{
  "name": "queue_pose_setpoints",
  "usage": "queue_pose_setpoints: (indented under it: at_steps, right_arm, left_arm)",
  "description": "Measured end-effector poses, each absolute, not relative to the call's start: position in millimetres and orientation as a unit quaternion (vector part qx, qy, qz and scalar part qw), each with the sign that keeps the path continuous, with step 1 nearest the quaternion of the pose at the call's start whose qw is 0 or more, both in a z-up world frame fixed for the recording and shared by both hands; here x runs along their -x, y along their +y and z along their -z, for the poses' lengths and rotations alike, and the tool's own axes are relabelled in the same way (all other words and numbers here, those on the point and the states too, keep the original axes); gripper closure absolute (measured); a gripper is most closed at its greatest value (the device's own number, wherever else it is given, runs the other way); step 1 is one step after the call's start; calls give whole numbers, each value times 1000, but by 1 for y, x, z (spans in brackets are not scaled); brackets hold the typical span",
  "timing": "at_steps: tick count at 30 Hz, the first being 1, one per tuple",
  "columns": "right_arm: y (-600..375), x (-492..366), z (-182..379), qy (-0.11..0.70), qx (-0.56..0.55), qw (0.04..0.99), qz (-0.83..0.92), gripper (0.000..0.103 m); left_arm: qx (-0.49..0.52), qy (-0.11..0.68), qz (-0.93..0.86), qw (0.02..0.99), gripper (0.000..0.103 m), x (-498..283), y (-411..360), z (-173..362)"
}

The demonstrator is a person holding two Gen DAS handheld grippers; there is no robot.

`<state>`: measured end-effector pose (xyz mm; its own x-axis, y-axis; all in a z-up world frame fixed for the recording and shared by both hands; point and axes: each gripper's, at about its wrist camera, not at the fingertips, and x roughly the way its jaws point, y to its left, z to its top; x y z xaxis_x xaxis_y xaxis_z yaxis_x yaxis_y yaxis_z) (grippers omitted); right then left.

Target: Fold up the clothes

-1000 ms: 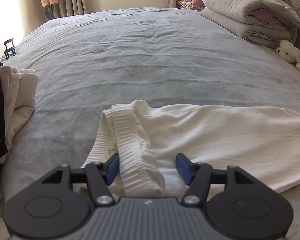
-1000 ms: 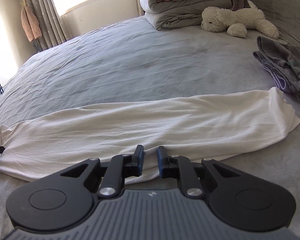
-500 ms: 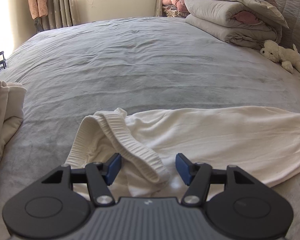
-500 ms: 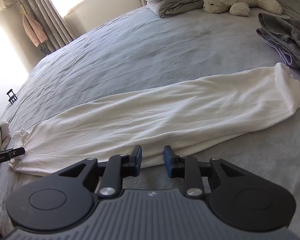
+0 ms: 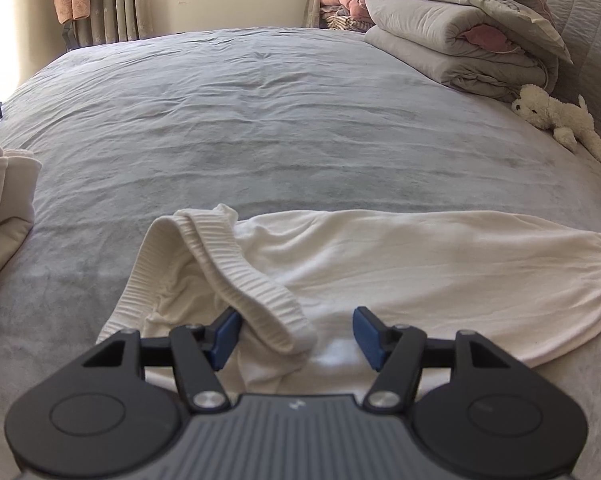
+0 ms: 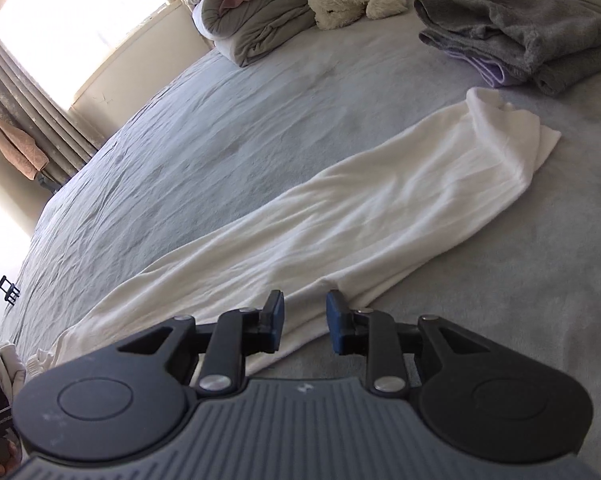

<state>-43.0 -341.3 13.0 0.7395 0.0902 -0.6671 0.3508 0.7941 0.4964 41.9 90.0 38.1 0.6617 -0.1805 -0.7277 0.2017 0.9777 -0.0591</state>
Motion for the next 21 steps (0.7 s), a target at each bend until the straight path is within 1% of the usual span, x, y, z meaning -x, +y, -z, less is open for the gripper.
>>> queue_pose_setpoints:
  at_steps: [5,6,7,8,9,14,16,17,18,21]
  right_arm:
    - [-346,46,-11,344,-344,869,89,75]
    - [-347,47,-10,341,-351,867,94,77]
    - [-348,49,-9,338,-356,865,101,83]
    - [-349,51,-9,335,-362,863,107,83]
    - [-350,52,-8,333,-365,862,112,86]
    - [-349,52,-5,324,-378,858,126,86]
    - [-343,48,-7,324,-356,868,124,86]
    - [-339,46,-10,325,-336,875,126,89]
    - [-337,46,-13,325,-319,881,131,102]
    - [-342,55,-16,316,-316,884,139,103]
  left_arm:
    - [-36,390,118,913,40,-33,77,-37]
    - [-40,389,118,913,40,-33,76,-37]
    - [-42,390,118,912,40,-33,76,-36]
    - [-40,391,117,912,40,-34,76,-36]
    - [-38,392,117,912,40,-34,77,-36]
    - [-43,394,116,911,40,-35,75,-34]
    - [-45,394,116,911,40,-35,75,-33]
    - [-46,394,115,911,40,-35,75,-33]
    - [-46,394,115,911,40,-35,75,-33]
    - [-37,397,116,910,40,-35,78,-35]
